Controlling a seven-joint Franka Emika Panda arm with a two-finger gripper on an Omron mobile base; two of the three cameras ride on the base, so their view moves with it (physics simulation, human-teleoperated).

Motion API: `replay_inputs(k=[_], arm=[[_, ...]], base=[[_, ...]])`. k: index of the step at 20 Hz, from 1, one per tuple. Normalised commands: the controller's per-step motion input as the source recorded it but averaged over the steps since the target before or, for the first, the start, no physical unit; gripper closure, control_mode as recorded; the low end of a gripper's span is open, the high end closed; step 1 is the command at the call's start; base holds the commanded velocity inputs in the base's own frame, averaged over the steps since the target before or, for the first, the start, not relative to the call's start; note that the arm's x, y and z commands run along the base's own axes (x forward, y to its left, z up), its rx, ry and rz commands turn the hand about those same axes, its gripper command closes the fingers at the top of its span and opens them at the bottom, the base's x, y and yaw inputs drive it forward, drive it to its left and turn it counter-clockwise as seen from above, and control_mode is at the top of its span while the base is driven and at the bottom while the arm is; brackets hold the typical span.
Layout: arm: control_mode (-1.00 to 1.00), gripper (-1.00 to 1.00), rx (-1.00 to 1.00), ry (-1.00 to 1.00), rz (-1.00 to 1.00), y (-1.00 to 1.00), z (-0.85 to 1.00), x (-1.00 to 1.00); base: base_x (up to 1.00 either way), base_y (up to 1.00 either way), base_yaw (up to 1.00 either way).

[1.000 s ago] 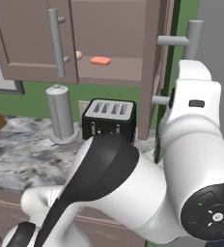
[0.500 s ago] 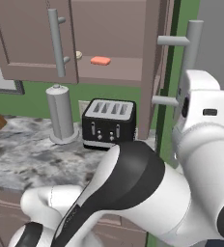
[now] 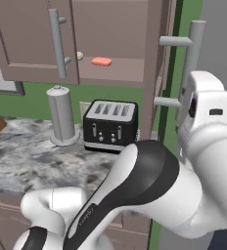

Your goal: Pick up the bar soap and dish brush from the sink, and place them back in the cabinet, and close the cabinet doors.

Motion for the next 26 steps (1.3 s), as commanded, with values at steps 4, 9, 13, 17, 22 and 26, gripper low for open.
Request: replay_inputs(k=[4, 9, 13, 17, 22, 26], arm=[[-1.0, -1.0, 0.0, -0.02, 0.04, -0.13, 0.0, 0.18], [-1.0, -1.0, 0.0, -0.01, 0.04, -0.31, 0.0, 0.01], [-1.0, -1.0, 0.0, 0.0, 0.04, -0.33, 0.0, 0.0], [-1.0, -1.0, 0.0, 0.0, 0.05, -0.22, 0.0, 0.04], [-1.0, -1.0, 0.0, 0.0, 0.05, -0.08, 0.0, 0.08], [-1.0, -1.0, 0.0, 0.0, 0.05, 0.0, 0.0, 0.15]], base=[[0.0, 0.0, 0.0], [0.0, 0.0, 0.0], [0.0, 0.0, 0.0], [0.0, 0.0, 0.0], [0.0, 0.0, 0.0], [0.0, 0.0, 0.0]])
